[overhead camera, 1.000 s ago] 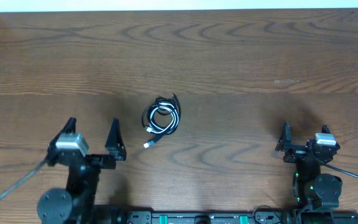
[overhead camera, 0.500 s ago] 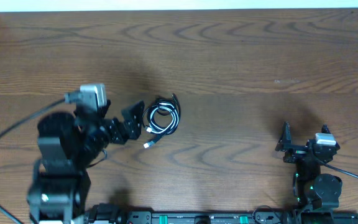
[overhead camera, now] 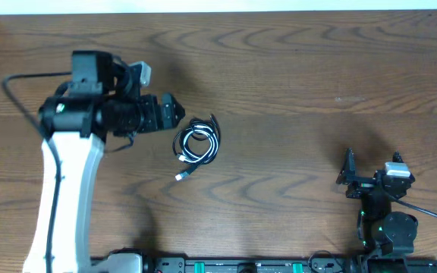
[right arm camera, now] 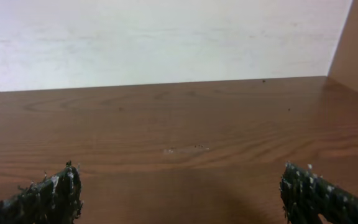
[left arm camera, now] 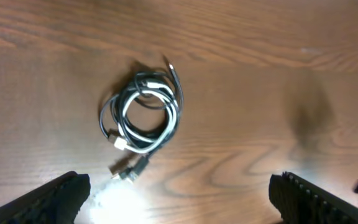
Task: Untangle cables
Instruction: 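Open the left gripper and move it over the black-white cable bundle, then lower the left gripper and grasp the cable bundle at its center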
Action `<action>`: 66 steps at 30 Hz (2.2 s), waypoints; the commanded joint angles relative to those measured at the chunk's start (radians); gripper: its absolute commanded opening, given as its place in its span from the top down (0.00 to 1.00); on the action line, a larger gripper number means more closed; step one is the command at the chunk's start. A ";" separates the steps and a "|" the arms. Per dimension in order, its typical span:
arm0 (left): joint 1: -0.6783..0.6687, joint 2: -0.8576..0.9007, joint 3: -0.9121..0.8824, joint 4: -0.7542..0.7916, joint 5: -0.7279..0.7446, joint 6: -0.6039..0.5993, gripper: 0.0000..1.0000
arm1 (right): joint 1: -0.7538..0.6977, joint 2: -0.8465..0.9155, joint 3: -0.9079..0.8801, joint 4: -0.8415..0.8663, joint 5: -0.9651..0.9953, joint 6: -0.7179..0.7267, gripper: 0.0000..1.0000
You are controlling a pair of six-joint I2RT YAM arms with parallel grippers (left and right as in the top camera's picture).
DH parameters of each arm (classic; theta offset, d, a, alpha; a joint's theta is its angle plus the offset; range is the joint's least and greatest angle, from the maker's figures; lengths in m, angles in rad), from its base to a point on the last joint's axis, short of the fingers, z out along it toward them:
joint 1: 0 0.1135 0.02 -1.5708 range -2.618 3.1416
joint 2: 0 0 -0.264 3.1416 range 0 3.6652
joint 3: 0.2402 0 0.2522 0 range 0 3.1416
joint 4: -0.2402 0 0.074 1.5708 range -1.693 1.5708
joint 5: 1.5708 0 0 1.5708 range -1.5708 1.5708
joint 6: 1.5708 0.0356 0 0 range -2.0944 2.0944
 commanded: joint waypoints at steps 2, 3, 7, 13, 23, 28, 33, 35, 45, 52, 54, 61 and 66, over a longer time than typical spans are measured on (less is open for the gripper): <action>-0.002 0.109 0.017 0.087 0.013 0.024 0.64 | 0.008 -0.005 -0.001 -0.003 -0.002 0.013 0.01; -0.002 0.124 0.017 0.100 0.013 0.024 0.76 | 0.008 -0.005 -0.001 -0.003 -0.002 0.013 0.01; -0.002 0.196 0.014 0.153 0.006 0.023 0.92 | 0.008 -0.005 -0.001 -0.003 -0.002 0.013 0.01; -0.005 0.313 0.013 0.167 0.006 0.004 0.92 | 0.008 -0.005 -0.001 -0.003 -0.002 0.013 0.01; -0.096 0.442 -0.014 0.073 -0.198 -0.089 0.92 | 0.008 -0.005 -0.001 -0.003 -0.002 0.013 0.01; -0.128 0.497 -0.014 0.126 -0.198 -0.117 0.92 | 0.008 -0.005 -0.001 -0.003 -0.002 0.013 0.01; -0.151 0.554 -0.014 0.149 -0.198 -0.147 0.92 | 0.008 -0.005 -0.001 -0.003 -0.002 0.013 0.01; -0.153 0.569 -0.014 0.156 -0.199 -0.146 0.91 | 0.008 -0.005 -0.001 -0.003 -0.002 0.013 0.01; -0.153 0.581 -0.014 0.179 -0.313 -0.165 0.89 | 0.008 -0.005 -0.001 -0.003 -0.002 0.013 0.01; -0.153 0.535 0.008 0.136 -0.266 -0.179 0.89 | 0.008 -0.005 -0.001 -0.003 -0.002 0.013 0.01; -0.162 0.474 0.009 0.138 -0.264 -0.180 0.90 | 0.008 -0.005 -0.001 -0.003 -0.002 0.013 0.01; -0.212 0.459 -0.013 0.169 -0.264 -0.227 0.86 | 0.008 -0.005 -0.001 -0.003 -0.002 0.013 0.01; -0.233 0.493 -0.062 0.229 -0.264 -0.229 0.77 | 0.008 -0.005 -0.001 -0.003 -0.002 0.013 0.01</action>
